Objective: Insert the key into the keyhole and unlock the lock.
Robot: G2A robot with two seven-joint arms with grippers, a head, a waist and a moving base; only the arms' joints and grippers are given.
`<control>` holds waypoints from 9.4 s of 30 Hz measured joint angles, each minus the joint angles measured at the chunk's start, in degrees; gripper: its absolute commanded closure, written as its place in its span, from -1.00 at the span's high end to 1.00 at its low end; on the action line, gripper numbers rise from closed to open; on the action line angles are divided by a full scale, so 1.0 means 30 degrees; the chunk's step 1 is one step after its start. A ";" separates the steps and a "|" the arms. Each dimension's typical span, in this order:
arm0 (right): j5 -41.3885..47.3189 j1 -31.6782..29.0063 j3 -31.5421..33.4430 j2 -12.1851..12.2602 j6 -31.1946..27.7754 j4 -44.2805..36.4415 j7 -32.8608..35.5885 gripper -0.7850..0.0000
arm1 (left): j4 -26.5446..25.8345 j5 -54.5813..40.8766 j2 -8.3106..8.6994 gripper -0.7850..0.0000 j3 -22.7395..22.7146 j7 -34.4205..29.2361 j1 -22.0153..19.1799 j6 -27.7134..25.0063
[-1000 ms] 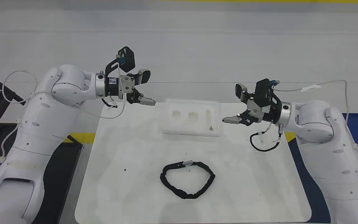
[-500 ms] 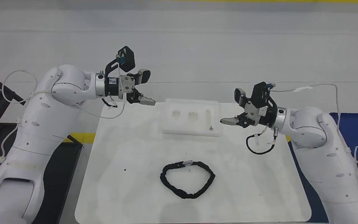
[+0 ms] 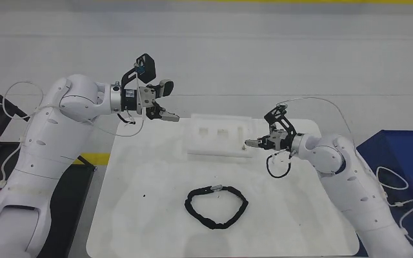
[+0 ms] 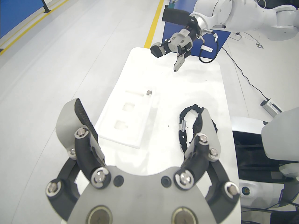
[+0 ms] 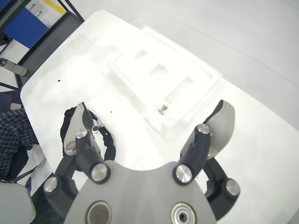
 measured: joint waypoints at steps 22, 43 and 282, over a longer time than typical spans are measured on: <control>0.4122 0.4445 -0.5593 -0.2870 0.5043 0.7410 0.0953 1.00 | 0.0000 0.0000 0.0000 1.00 0.0000 0.0000 0.0000 0.0000; 0.4072 0.4432 -0.5585 -0.2860 0.5049 0.7383 0.0963 1.00 | 0.0000 0.0000 0.0000 1.00 0.0000 0.0000 0.0000 0.0000; 1.3619 -0.5393 0.8722 -0.0962 -0.0204 -0.7455 0.7946 -1.00 | -0.2392 0.9494 0.0830 1.00 0.4657 0.7600 0.5703 0.0000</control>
